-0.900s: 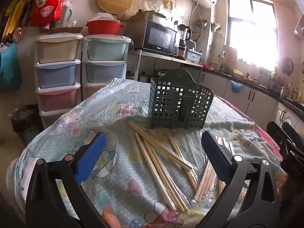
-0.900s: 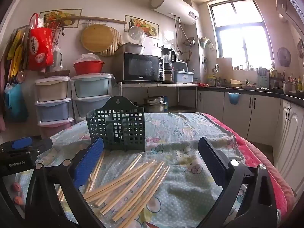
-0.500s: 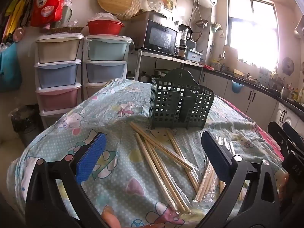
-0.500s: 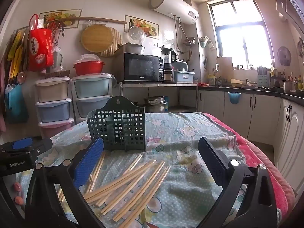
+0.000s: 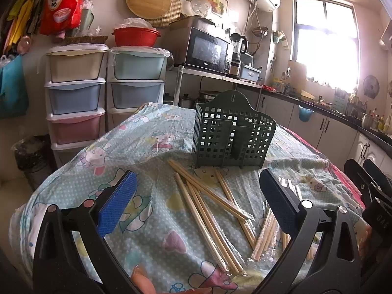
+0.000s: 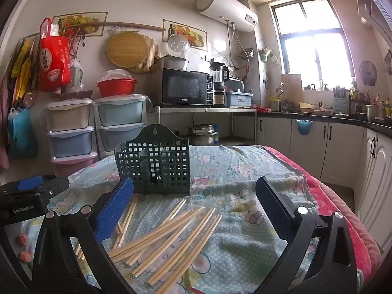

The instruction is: Organize utensils

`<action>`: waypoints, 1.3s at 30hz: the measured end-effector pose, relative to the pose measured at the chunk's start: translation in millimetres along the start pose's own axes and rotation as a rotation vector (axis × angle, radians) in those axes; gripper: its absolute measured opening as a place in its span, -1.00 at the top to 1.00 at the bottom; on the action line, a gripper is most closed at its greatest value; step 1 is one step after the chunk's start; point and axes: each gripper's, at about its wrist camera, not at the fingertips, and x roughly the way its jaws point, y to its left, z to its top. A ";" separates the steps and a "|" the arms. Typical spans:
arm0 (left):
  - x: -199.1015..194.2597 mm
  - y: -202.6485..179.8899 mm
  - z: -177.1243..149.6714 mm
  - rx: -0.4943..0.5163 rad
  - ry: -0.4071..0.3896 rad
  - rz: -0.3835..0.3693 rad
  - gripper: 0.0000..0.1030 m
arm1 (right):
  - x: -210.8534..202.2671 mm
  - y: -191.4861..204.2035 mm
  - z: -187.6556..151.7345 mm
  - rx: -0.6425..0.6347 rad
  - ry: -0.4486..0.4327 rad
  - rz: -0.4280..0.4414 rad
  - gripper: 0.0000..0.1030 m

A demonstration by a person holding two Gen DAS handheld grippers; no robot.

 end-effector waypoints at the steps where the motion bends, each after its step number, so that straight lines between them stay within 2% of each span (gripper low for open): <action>1: -0.3 -0.2 0.4 0.000 0.001 0.001 -0.80 | -0.2 0.4 -0.2 -0.001 -0.002 0.002 -0.88; 39: -4.9 -8.7 8.8 -0.010 -0.005 -0.002 -0.80 | -3.8 1.9 2.6 -0.003 -0.002 0.024 -0.88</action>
